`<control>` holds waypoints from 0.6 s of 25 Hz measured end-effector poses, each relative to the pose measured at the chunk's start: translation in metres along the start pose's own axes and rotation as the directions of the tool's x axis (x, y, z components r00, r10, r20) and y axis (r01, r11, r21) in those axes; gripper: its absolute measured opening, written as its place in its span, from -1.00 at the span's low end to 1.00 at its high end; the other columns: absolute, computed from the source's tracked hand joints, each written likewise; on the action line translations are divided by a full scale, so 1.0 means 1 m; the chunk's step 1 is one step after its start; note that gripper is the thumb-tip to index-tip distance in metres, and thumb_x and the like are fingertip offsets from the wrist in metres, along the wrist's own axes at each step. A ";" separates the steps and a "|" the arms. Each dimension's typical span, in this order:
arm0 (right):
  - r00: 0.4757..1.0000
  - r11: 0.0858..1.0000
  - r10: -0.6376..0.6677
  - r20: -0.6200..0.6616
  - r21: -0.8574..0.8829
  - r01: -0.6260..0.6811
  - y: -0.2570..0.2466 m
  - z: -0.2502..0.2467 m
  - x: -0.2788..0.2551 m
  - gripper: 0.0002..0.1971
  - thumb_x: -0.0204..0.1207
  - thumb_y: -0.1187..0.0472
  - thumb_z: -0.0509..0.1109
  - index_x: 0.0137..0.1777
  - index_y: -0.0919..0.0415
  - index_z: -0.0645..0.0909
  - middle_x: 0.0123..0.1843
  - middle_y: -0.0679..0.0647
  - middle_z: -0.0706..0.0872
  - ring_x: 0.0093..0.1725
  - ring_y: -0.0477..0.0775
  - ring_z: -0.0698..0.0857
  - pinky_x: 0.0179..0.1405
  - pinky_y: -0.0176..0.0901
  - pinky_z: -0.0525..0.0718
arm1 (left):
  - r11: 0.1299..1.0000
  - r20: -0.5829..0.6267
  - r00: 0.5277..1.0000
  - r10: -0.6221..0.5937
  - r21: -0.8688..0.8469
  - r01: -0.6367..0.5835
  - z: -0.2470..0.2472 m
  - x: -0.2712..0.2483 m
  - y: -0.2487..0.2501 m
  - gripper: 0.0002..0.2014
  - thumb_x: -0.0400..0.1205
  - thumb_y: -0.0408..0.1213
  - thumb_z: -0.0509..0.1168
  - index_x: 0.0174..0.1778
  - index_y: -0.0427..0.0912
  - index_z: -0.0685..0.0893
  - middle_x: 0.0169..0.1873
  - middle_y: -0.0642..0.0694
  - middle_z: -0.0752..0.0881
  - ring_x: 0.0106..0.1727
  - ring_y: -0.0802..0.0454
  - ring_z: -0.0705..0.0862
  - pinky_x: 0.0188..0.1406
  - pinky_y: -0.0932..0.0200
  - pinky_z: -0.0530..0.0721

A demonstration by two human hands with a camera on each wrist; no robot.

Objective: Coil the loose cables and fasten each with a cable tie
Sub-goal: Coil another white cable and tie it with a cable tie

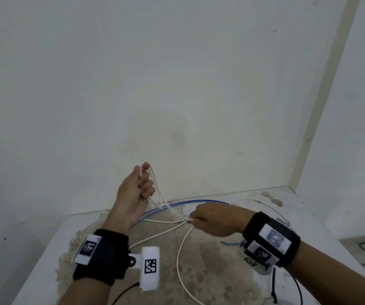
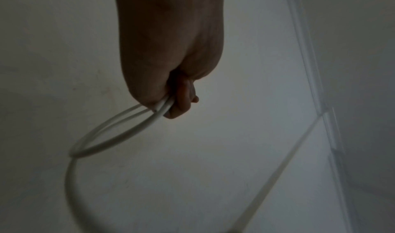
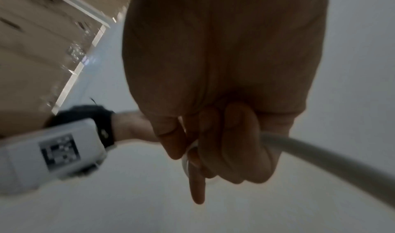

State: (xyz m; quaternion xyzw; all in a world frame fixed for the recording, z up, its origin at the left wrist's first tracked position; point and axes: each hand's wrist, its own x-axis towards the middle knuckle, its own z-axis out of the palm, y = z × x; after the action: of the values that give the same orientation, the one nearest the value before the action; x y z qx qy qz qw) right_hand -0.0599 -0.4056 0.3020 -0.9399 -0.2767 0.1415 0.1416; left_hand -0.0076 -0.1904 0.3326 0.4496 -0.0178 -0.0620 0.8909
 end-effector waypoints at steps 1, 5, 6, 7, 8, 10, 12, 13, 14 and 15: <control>0.994 0.996 -0.094 -0.057 -0.014 0.094 -0.016 -0.005 0.000 -0.68 0.75 0.16 0.14 -0.09 0.35 0.59 -0.17 0.24 0.63 -0.21 0.24 0.55 -0.09 0.12 0.53 | 0.997 0.014 1.000 -0.021 0.076 0.019 0.005 -0.003 -0.011 -0.68 0.81 -0.15 -0.03 -0.08 -0.19 0.57 -0.64 0.09 0.27 -0.69 0.22 0.28 -0.68 0.37 0.29; 0.869 0.968 -0.210 -0.449 0.031 0.250 -0.035 -0.042 -0.007 -0.86 0.63 0.09 0.42 0.10 -0.01 0.78 -0.14 -0.22 0.65 -0.26 -0.26 0.55 -0.20 -0.35 0.48 | 0.902 0.144 0.984 -0.108 0.430 0.036 0.018 -0.027 -0.035 -0.64 0.81 -0.14 0.00 -0.01 -0.29 0.63 -0.48 -0.04 0.68 -0.41 0.02 0.71 -0.44 0.22 0.69; 0.847 0.968 -0.171 -0.504 0.075 0.240 -0.031 -0.048 -0.008 -0.88 0.60 0.02 0.46 0.08 -0.05 0.76 -0.14 -0.26 0.66 -0.27 -0.30 0.56 -0.23 -0.38 0.45 | 0.874 0.168 0.973 -0.158 0.483 0.059 0.022 -0.032 -0.036 -0.61 0.81 -0.12 0.00 -0.01 -0.27 0.67 -0.37 -0.10 0.76 -0.36 -0.05 0.76 -0.44 0.20 0.71; 0.835 0.969 -0.127 -0.536 0.111 0.219 -0.026 -0.049 -0.007 -0.88 0.57 -0.05 0.49 0.03 -0.08 0.72 -0.15 -0.26 0.68 -0.29 -0.30 0.57 -0.26 -0.35 0.43 | 0.845 0.187 0.959 -0.215 0.528 0.086 0.025 -0.036 -0.035 -0.60 0.81 -0.10 0.00 -0.02 -0.23 0.70 -0.32 -0.13 0.77 -0.40 -0.06 0.75 -0.48 0.22 0.67; 0.830 0.971 -0.084 -0.551 0.143 0.194 -0.021 -0.048 -0.006 -0.85 0.54 -0.10 0.51 -0.02 -0.10 0.68 -0.18 -0.24 0.68 -0.31 -0.26 0.58 -0.29 -0.31 0.44 | 0.825 0.208 0.940 -0.270 0.553 0.114 0.027 -0.039 -0.033 -0.60 0.81 -0.09 0.00 -0.04 -0.22 0.69 -0.37 -0.10 0.73 -0.51 0.00 0.67 -0.56 0.27 0.57; 0.815 0.948 0.012 -0.580 0.266 0.175 -0.008 -0.044 -0.005 -0.83 0.54 -0.12 0.50 -0.04 -0.08 0.66 -0.23 -0.17 0.66 -0.37 -0.17 0.54 -0.31 -0.26 0.48 | 0.852 0.237 0.903 -0.358 0.478 0.212 0.026 -0.039 -0.028 -0.66 0.79 -0.12 0.02 -0.08 -0.22 0.62 -0.55 -0.02 0.50 -0.69 0.17 0.34 -0.67 0.35 0.27; 0.794 0.885 0.113 -0.598 0.424 0.193 0.006 -0.041 -0.007 -0.86 0.62 -0.07 0.42 0.07 -0.07 0.70 -0.12 -0.08 0.66 -0.28 -0.20 0.57 -0.19 -0.25 0.53 | 0.903 0.255 0.880 -0.401 0.272 0.333 0.021 -0.036 -0.022 -0.71 0.75 -0.16 0.07 -0.10 -0.25 0.61 -0.65 0.06 0.31 -0.75 0.26 0.20 -0.74 0.37 0.15; 0.797 0.854 0.154 -0.585 0.485 0.190 0.012 -0.038 -0.009 -0.82 0.67 -0.08 0.35 0.16 -0.10 0.70 -0.03 -0.06 0.66 -0.15 -0.23 0.62 -0.08 -0.24 0.56 | 0.916 0.272 0.876 -0.398 0.179 0.360 0.018 -0.034 -0.019 -0.72 0.73 -0.17 0.10 -0.12 -0.26 0.62 -0.67 0.07 0.28 -0.78 0.28 0.20 -0.77 0.38 0.13; 0.816 0.821 0.179 -0.549 0.541 0.184 0.014 -0.035 -0.012 -0.76 0.71 -0.09 0.27 0.25 -0.12 0.68 0.02 -0.12 0.67 -0.05 -0.27 0.65 -0.01 -0.26 0.57 | 0.922 0.297 0.873 -0.386 0.106 0.372 0.016 -0.034 -0.016 -0.72 0.71 -0.17 0.10 -0.13 -0.26 0.63 -0.69 0.08 0.27 -0.79 0.28 0.21 -0.79 0.38 0.12; 0.844 0.781 0.185 -0.504 0.597 0.185 0.014 -0.032 -0.013 -0.71 0.75 -0.09 0.19 0.31 -0.09 0.65 0.00 -0.22 0.69 -0.08 -0.31 0.66 -0.07 -0.35 0.55 | 0.925 0.326 0.870 -0.371 0.049 0.376 0.016 -0.033 -0.014 -0.71 0.70 -0.17 0.10 -0.14 -0.26 0.64 -0.70 0.08 0.28 -0.81 0.27 0.23 -0.79 0.37 0.11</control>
State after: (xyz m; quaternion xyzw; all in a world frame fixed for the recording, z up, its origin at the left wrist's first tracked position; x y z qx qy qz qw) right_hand -0.0527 -0.4300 0.3292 -0.8397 -0.1631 -0.0435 0.5161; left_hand -0.0435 -0.2075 0.3317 0.4207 -0.0786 -0.3070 0.8500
